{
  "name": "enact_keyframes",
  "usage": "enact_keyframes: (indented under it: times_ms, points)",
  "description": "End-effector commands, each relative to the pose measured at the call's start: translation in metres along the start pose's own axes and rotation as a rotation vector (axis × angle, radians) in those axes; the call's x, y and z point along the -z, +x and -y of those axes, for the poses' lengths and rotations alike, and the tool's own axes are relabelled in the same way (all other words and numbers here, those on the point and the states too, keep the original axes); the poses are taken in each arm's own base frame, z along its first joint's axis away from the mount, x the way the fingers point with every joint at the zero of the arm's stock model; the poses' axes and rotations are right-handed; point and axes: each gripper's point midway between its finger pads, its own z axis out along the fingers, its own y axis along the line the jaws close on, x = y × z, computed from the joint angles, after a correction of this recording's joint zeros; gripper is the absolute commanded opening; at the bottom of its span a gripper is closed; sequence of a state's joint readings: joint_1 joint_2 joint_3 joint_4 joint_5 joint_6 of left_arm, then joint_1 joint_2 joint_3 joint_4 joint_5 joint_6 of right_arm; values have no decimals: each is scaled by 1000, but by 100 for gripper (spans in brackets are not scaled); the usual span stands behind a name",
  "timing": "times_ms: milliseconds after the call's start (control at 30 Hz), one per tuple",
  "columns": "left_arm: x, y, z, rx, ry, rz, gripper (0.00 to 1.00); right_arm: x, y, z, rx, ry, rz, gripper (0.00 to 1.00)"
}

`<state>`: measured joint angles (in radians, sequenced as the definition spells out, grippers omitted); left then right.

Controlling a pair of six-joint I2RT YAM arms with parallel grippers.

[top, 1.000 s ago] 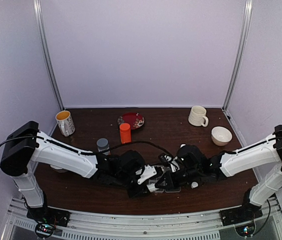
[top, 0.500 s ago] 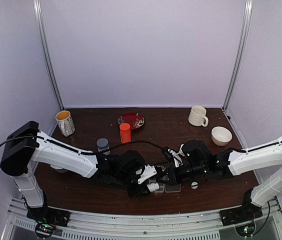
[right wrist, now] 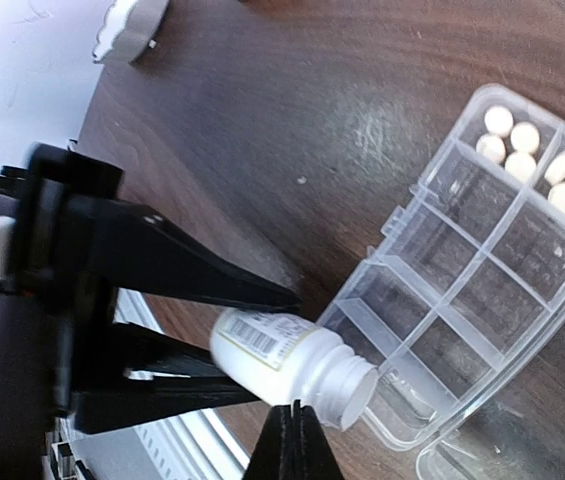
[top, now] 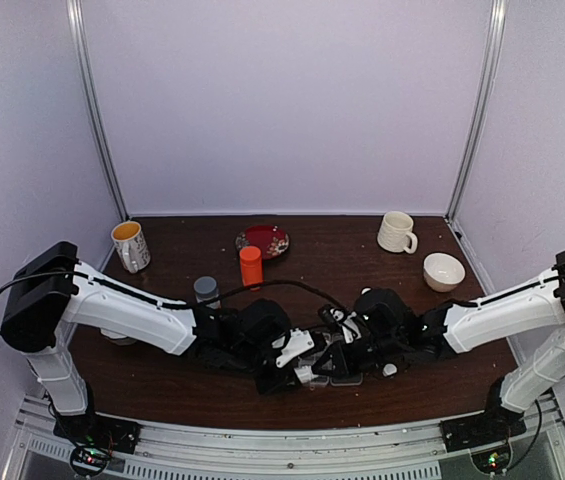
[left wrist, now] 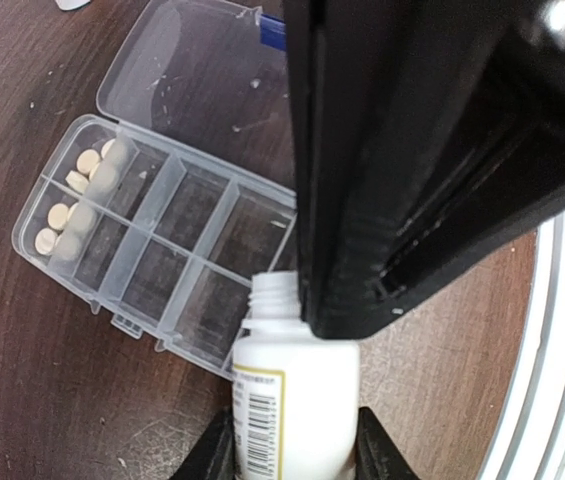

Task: Sort the pills into containers
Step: Pour the pill into the compartment of the pill container.

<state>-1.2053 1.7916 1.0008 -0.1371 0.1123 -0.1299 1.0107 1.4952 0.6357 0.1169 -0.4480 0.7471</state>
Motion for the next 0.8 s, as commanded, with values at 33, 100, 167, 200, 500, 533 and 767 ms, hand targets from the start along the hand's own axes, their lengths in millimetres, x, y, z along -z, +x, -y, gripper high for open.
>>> enact_keyframes:
  times_ms: [33, 100, 167, 200, 500, 533, 767]
  points:
    - [-1, -13, 6, -11, 23, 31, 3, 18, -18, -21, 49, -49, 92, 0]
    - [-1, -13, 7, -12, 25, 31, 4, 16, -18, -22, 42, -66, 91, 0]
    - [0, -14, 7, -15, 27, 34, 3, 11, -15, -22, 35, -77, 82, 0]
    - [0, -14, 7, -16, 28, 35, 4, 9, -14, -20, 28, -78, 76, 0]
    - [1, -14, 9, -17, 34, 20, 3, -15, 8, 4, 3, 8, -29, 0]
    - [1, -14, 9, -16, 33, 20, 3, -13, 7, 2, 5, 3, -22, 0]
    - [1, -15, 10, -22, 37, 19, 3, 11, -15, -24, 52, -67, 81, 0]
